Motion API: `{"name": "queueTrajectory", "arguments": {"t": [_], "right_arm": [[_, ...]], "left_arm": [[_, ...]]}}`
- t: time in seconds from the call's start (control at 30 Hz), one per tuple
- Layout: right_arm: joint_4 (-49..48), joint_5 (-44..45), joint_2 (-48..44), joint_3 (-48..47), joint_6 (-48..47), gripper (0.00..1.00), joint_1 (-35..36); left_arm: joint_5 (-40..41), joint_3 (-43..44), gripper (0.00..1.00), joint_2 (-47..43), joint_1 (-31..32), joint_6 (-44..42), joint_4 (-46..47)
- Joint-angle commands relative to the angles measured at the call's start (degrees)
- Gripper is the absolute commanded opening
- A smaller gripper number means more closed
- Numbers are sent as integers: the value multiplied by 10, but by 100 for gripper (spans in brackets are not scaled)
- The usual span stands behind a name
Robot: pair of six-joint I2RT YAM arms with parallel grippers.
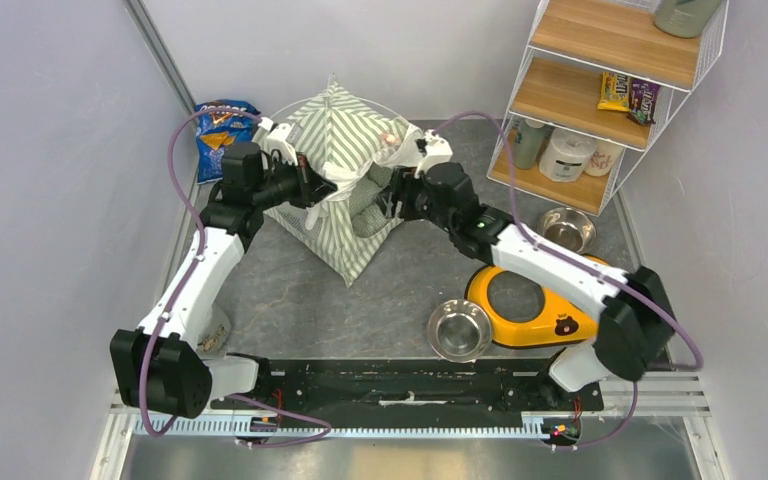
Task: Set up the pet tent
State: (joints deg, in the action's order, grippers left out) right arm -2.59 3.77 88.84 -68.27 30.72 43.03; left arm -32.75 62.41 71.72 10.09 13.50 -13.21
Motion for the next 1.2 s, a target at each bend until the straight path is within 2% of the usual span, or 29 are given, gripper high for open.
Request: {"name": "queueTrajectory", "arguments": {"t": [0.0, 0.27, 0.33, 0.53, 0.73, 0.77, 0.93, 1.0, 1.1, 1.17], "right_arm": [[94, 105, -90, 32, -32, 69, 0], [183, 177, -206, 57, -35, 72, -22], [189, 183, -218, 60, -34, 72, -25], [209, 180, -219, 58, -23, 72, -29], [256, 189, -185, 15, -17, 72, -34], [258, 189, -181, 3, -23, 72, -35], [266, 193, -169, -55, -52, 73, -42], [266, 188, -164, -77, -62, 72, -46], [262, 178, -147, -111, -82, 67, -52], [259, 174, -124, -131, -95, 56, -54]], "left_arm": [[-47, 51, 2, 2, 2, -45, 39], [-191, 94, 2, 24, 1, -87, 171], [-204, 94, 2, 40, 2, -101, 191], [-133, 57, 2, 86, 1, -158, 195], [-56, 32, 6, 107, 1, -151, 179], [-50, 31, 11, 105, 1, -148, 171], [-35, 30, 47, 74, 1, -146, 127], [-25, 27, 52, 50, 1, -143, 102], [-5, 12, 54, 5, 1, -133, 88], [2, -2, 54, -24, 1, -117, 85]]}}
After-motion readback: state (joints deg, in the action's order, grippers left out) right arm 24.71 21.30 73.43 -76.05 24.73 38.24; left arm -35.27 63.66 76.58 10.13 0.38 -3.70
